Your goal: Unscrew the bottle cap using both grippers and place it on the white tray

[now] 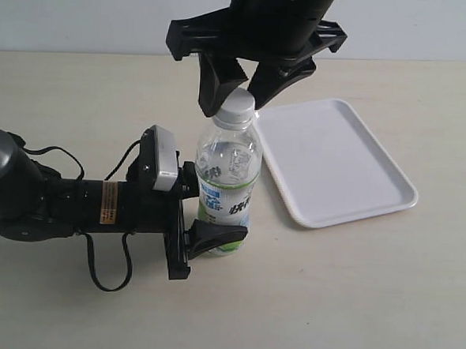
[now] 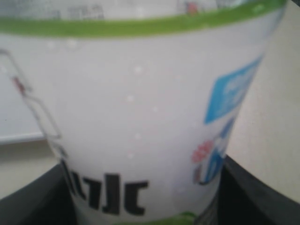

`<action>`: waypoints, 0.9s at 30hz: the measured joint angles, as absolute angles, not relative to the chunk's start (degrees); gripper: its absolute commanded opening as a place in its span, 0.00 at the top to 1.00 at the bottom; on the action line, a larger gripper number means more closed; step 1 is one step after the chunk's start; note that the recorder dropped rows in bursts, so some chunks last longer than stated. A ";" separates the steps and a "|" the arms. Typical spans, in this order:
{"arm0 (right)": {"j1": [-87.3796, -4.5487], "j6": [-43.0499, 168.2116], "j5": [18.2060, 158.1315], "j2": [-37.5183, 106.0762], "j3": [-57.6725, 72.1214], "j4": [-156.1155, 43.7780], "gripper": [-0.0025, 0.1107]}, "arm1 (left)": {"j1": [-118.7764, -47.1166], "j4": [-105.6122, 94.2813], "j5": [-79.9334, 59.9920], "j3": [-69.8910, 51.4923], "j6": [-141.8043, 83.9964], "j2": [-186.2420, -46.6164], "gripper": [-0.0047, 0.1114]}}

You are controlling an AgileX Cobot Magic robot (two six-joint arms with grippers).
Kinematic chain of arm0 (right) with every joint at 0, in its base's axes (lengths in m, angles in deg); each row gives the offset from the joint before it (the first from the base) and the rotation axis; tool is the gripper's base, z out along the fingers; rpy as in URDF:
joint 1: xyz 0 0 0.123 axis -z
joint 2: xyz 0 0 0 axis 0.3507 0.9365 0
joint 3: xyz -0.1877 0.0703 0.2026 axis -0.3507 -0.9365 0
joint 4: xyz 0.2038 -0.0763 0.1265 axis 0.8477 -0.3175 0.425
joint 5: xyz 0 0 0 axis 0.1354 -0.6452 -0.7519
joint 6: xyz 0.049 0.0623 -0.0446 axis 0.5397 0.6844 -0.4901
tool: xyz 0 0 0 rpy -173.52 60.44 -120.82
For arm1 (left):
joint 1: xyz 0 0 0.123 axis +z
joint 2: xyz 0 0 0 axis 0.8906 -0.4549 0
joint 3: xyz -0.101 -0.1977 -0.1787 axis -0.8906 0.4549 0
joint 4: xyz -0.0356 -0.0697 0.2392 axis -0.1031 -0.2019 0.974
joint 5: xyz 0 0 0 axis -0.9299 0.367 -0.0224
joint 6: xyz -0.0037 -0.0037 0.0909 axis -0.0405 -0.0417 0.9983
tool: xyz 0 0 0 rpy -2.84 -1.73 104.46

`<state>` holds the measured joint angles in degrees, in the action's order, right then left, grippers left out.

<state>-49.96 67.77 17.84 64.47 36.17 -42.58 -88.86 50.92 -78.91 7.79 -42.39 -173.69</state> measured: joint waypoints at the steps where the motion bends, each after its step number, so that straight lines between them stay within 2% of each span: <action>1: -49.96 67.77 17.84 64.47 36.17 -42.46 0.68 | -88.86 50.92 -78.91 7.79 -42.39 -173.69 0.95; 6: -49.96 65.07 17.95 64.47 36.29 -42.56 0.92 | -88.86 50.92 -78.91 7.79 -42.52 -173.69 0.95; 8: -49.96 63.28 17.95 64.47 36.29 -42.56 0.98 | -88.86 50.81 -78.91 7.79 -42.52 -173.69 0.95; 17: -49.96 43.71 18.17 64.47 36.29 -41.84 0.98 | -88.86 50.81 -78.91 7.79 -42.52 -173.69 0.95; 27: -49.96 6.71 17.81 64.47 36.29 -41.11 0.98 | -88.86 50.81 -78.91 7.79 -42.97 -173.69 0.95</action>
<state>-49.96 6.71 17.81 64.47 36.29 -41.11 -88.86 50.81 -78.91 7.79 -42.97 -173.69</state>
